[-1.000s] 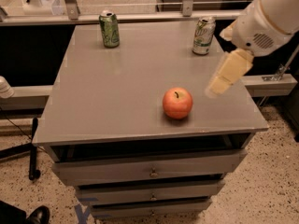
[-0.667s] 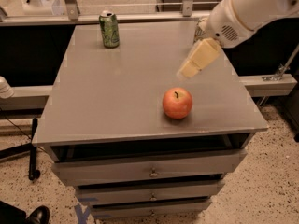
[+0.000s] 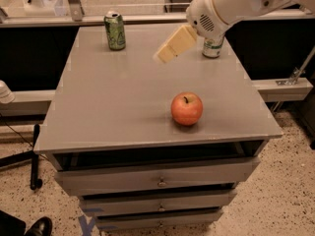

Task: Move green can near apple

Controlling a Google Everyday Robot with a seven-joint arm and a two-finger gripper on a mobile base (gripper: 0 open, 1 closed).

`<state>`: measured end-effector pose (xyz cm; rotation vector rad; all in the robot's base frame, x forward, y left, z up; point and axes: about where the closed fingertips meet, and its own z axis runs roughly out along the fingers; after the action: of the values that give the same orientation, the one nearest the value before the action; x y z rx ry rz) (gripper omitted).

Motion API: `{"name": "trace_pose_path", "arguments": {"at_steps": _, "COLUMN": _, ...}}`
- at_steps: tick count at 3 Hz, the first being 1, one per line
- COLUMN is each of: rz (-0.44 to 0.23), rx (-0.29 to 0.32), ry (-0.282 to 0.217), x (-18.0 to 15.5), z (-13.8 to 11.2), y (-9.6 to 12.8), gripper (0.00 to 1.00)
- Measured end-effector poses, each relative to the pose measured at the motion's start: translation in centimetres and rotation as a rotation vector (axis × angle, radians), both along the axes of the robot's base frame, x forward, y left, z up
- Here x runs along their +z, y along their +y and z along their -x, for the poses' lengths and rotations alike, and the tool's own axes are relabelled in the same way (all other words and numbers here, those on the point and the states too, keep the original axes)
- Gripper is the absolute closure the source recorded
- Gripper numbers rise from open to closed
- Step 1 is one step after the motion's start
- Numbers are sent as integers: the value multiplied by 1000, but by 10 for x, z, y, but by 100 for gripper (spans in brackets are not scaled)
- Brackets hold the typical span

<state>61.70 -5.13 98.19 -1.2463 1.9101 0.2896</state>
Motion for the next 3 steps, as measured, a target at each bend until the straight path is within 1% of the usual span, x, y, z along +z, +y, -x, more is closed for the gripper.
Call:
{"name": "trace_pose_path", "arguments": {"at_steps": 1, "rz": 0, "rx": 0, "ry": 0, "x": 0, "z": 0, "y": 0, "gripper": 0}}
{"name": "trace_pose_path", "arguments": {"at_steps": 2, "rz": -57, "rx": -12, "ry": -35, "x": -4, "z": -18, "y": 7, "gripper": 0}}
{"name": "trace_pose_path", "arguments": {"at_steps": 3, "rz": -179, "rx": -5, "ry": -100, "x": -19, "z": -69, "y": 26, "gripper": 0}}
